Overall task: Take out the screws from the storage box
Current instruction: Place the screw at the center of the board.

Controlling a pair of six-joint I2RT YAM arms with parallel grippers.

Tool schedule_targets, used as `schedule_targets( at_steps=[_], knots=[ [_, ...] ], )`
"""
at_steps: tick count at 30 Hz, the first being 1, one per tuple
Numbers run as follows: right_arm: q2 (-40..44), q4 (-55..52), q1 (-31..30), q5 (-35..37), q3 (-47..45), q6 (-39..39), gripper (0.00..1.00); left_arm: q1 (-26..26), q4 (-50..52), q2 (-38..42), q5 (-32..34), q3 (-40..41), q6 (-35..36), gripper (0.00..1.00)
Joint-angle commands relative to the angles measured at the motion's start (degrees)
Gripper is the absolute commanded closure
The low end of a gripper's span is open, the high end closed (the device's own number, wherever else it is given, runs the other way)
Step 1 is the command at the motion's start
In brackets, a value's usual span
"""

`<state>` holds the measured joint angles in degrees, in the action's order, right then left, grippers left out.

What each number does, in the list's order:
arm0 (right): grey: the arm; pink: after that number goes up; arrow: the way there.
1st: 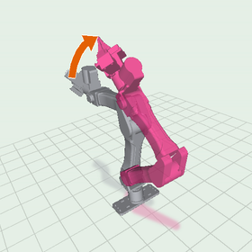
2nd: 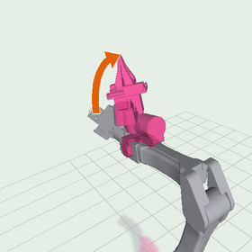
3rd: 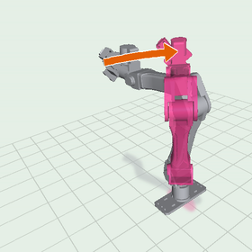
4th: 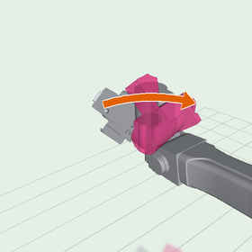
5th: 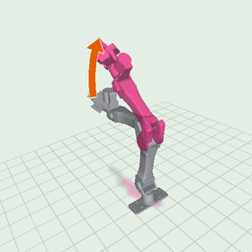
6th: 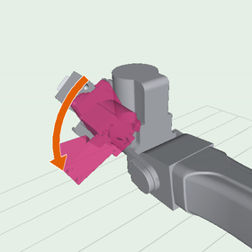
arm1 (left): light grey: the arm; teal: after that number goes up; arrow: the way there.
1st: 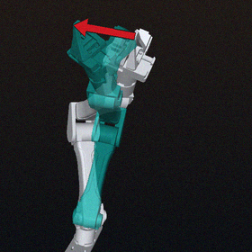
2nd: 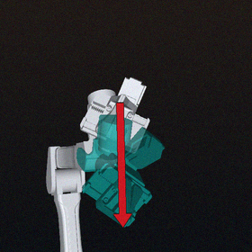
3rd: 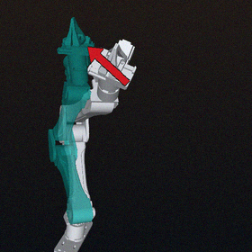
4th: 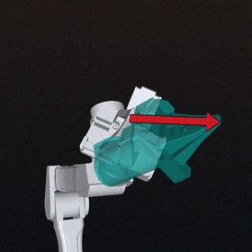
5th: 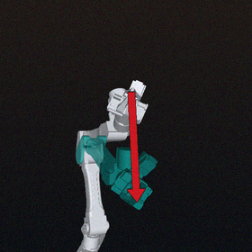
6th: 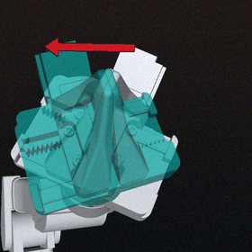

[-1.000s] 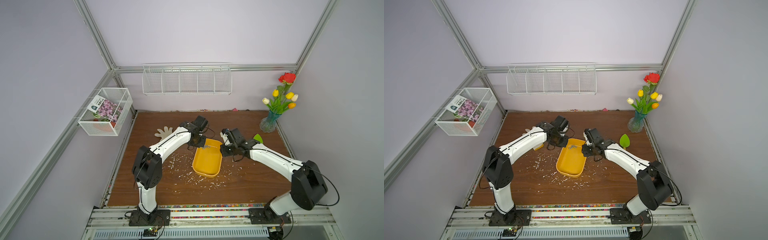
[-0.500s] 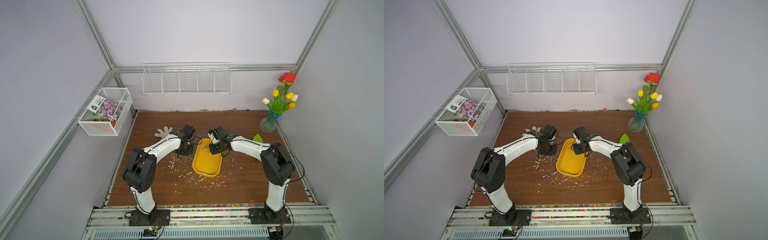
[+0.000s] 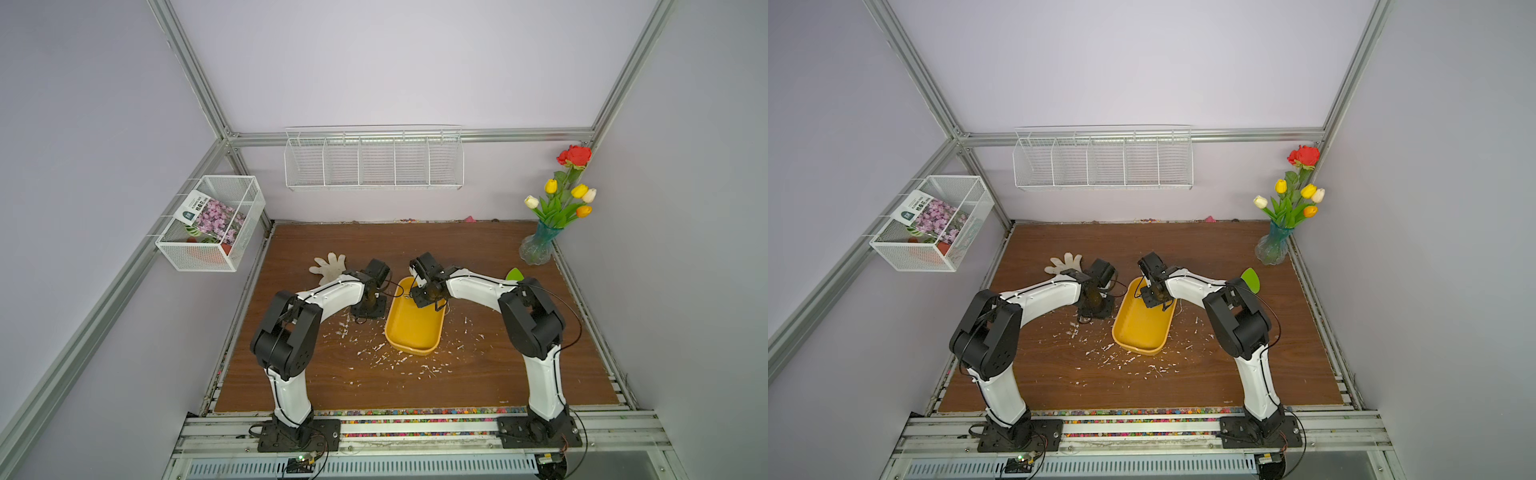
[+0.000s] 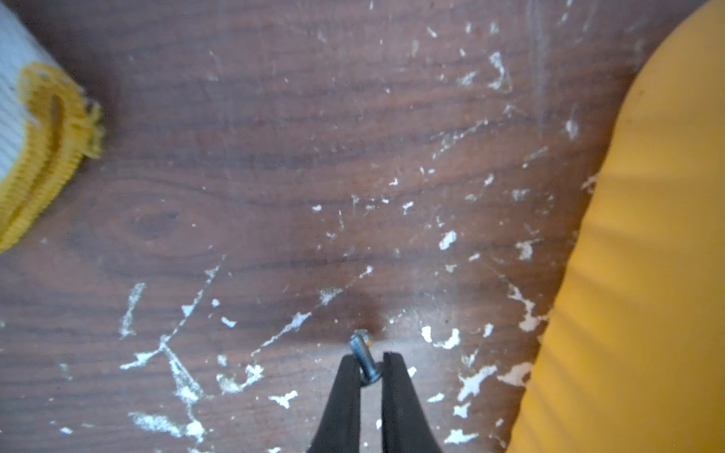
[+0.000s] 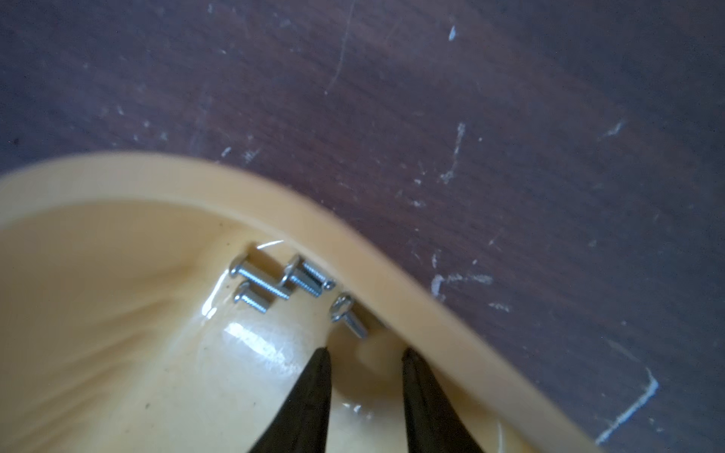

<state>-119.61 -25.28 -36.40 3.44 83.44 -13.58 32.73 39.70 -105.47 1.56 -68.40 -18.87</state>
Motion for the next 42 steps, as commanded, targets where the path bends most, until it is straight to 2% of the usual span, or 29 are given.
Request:
schedule_targets(
  at_steps=[1,12,16,30,36,39,42],
  knots=[
    [-2.08,-1.15,-0.38,0.89,1.53,0.91,0.64,-0.04,-0.77,-1.49,0.23,1.14,-0.02,0.94],
    [-4.58,-0.43,-0.35,-0.97,2.11,1.44,0.63,-0.04,-1.03,-1.74,0.62,2.04,-0.12,0.89],
    [-4.88,-0.46,-0.46,-1.16,1.66,1.37,0.65,-0.04,-0.81,-1.53,0.63,1.74,-0.18,0.86],
    [-3.24,0.34,-0.51,-0.5,-1.16,1.45,0.91,-0.04,0.18,-1.11,0.37,0.29,-0.35,0.84],
    [-1.18,0.94,-0.46,-0.74,-2.22,1.54,0.89,-0.04,0.37,-1.35,0.27,-0.23,-0.37,0.84],
    [-1.38,-0.76,-0.42,-1.96,-0.91,1.45,0.76,-0.04,0.41,-1.55,0.2,-0.32,-0.37,0.84],
    [-1.96,-1.43,-0.31,-2.77,-0.45,0.78,0.71,-0.04,0.35,-1.57,0.08,-0.49,-0.25,0.84]
  ],
)
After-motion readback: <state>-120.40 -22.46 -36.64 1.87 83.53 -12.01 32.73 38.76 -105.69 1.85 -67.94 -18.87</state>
